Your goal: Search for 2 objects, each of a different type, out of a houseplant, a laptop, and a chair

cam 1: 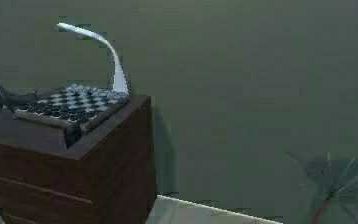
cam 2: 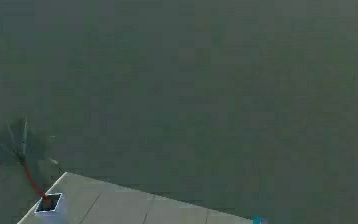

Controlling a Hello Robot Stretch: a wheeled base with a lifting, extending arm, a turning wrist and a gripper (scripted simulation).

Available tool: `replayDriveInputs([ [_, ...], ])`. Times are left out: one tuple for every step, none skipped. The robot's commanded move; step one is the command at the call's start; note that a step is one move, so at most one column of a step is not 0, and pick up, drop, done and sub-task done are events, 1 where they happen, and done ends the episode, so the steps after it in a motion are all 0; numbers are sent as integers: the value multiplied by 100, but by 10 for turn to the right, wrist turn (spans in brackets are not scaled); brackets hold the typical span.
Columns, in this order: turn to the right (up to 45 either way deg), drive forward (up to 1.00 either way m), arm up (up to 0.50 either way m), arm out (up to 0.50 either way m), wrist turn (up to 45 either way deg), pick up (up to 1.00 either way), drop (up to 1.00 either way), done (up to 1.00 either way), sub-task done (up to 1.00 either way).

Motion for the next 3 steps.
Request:
replayDriveInputs([
  [-450, 0, 0, 0, 0, 0, 0, 0, 0],
  [-450, 0, 0, 0, 0, 0, 0, 0, 0],
  [-330, 0, 0, 0, 0, 0, 0, 0, 0],
])
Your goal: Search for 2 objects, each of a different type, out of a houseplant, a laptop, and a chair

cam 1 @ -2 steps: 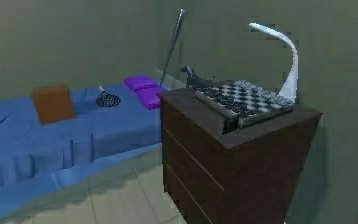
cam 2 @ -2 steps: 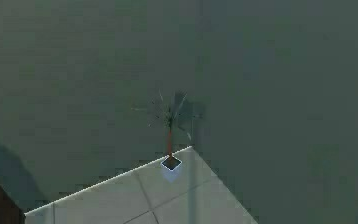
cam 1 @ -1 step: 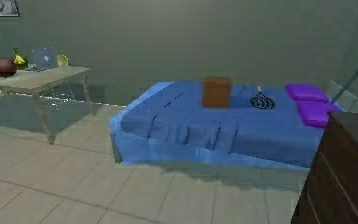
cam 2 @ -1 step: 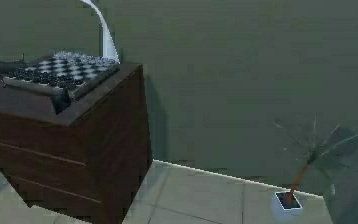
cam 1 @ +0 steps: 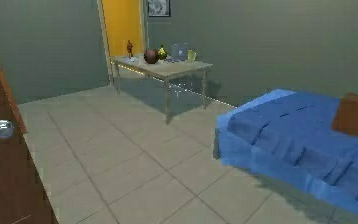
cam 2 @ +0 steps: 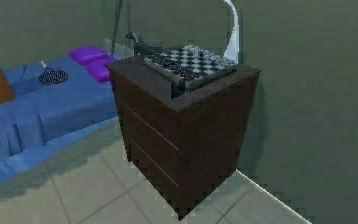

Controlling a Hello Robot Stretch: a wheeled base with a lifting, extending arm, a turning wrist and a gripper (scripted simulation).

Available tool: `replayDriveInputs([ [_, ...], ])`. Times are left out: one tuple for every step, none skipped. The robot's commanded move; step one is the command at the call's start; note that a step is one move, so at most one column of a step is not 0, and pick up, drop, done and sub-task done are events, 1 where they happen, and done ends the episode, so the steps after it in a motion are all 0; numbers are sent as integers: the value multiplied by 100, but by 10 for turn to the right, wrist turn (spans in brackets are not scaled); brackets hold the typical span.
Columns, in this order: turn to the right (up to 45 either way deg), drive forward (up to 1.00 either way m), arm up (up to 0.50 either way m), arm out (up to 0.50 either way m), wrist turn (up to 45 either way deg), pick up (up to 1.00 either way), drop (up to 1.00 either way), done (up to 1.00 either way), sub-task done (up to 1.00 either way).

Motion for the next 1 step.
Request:
replayDriveInputs([
  [0, 100, 0, 0, 0, 0, 0, 0, 0],
])
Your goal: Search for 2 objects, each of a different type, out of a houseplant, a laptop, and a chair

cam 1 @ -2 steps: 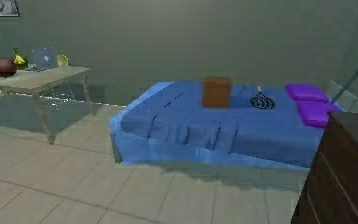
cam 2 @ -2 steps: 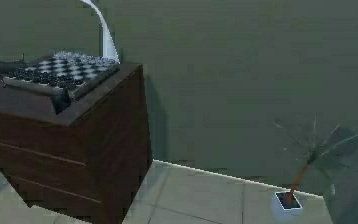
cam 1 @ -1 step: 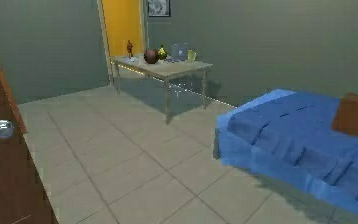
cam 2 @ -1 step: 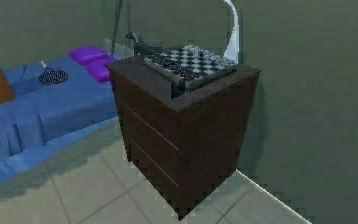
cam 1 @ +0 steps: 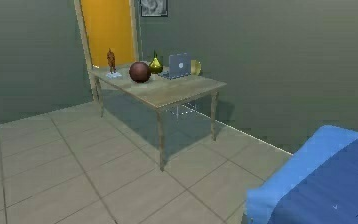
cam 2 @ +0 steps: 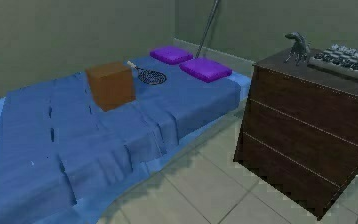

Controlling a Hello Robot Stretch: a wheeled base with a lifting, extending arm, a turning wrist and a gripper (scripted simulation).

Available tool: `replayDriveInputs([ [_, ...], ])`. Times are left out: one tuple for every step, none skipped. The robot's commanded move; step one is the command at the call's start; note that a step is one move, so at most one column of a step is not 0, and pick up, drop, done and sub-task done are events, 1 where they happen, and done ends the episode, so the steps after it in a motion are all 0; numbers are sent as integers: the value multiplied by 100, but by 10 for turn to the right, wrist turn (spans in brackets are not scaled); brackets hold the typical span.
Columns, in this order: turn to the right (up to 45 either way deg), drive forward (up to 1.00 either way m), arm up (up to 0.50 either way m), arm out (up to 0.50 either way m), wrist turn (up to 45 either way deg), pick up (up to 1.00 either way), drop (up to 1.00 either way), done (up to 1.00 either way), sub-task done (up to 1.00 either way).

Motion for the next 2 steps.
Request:
replayDriveInputs([
  [-30, 0, 0, 0, 0, 0, 0, 0, 0],
  [-150, 0, 0, 0, 0, 0, 0, 0, 0],
])
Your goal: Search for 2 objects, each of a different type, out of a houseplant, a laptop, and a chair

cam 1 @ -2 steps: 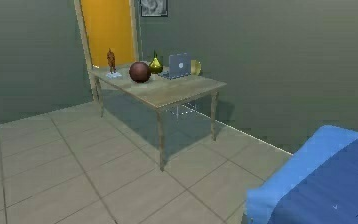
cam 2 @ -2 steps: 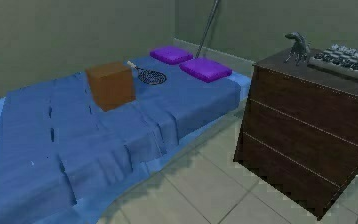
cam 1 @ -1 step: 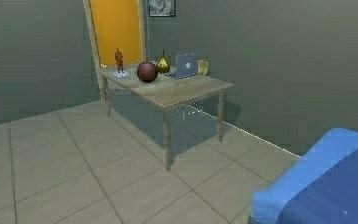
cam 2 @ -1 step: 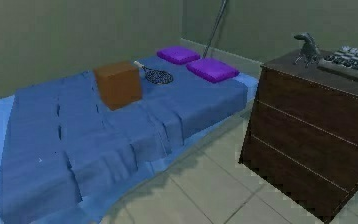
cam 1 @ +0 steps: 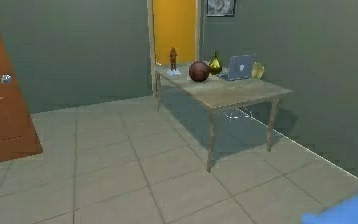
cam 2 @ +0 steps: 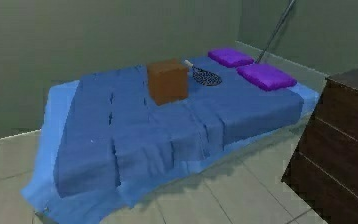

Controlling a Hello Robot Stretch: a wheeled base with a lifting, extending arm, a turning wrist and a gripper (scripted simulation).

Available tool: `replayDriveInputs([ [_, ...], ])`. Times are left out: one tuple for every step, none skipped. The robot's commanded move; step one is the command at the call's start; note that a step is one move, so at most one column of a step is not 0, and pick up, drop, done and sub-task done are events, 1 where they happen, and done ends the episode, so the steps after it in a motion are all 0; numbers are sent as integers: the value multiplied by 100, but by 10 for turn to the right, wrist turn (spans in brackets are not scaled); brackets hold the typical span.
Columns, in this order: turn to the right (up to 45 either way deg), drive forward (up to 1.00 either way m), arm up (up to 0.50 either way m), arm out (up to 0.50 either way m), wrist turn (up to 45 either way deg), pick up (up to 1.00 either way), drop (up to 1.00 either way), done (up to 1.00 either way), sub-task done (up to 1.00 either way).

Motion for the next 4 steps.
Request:
replayDriveInputs([
  [0, 80, 0, 0, 0, 0, 0, 0, 0],
  [450, 0, 0, 0, 0, 0, 0, 0, 0],
  [120, 0, 0, 0, 0, 0, 0, 0, 0],
  [0, 20, 0, 0, 0, 0, 0, 0, 0],
])
